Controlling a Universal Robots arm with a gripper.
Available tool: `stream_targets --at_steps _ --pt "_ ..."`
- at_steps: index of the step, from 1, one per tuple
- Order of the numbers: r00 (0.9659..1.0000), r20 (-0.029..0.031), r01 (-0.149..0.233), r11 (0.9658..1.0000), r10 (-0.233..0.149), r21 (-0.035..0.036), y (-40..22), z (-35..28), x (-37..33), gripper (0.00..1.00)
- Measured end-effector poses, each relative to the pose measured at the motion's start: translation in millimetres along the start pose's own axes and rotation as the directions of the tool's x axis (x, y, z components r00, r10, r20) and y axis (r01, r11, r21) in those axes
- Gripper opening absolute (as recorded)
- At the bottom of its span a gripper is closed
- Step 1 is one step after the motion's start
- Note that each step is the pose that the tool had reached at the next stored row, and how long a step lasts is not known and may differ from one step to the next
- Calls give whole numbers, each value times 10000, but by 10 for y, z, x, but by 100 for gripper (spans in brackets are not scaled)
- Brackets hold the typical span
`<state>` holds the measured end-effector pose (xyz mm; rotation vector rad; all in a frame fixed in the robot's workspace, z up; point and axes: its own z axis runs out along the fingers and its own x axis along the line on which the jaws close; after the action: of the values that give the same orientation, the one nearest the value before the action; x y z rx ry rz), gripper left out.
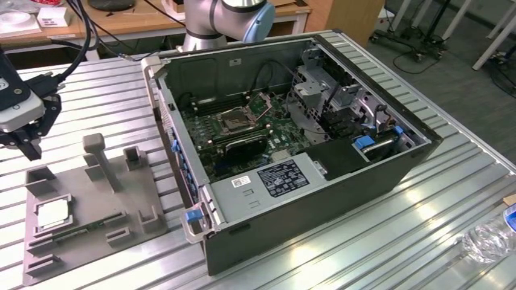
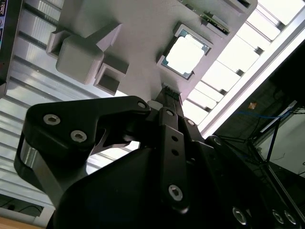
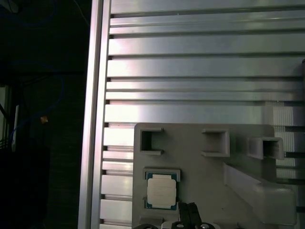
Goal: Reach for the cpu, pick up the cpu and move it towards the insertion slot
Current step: 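Reach for the cpu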
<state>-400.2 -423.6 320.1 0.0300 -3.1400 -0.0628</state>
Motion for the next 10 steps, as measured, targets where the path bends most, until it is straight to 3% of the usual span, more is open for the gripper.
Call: stream_targets --at_steps 10 --pt "10000 0 0 10000 0 0 -1 24 0 11"
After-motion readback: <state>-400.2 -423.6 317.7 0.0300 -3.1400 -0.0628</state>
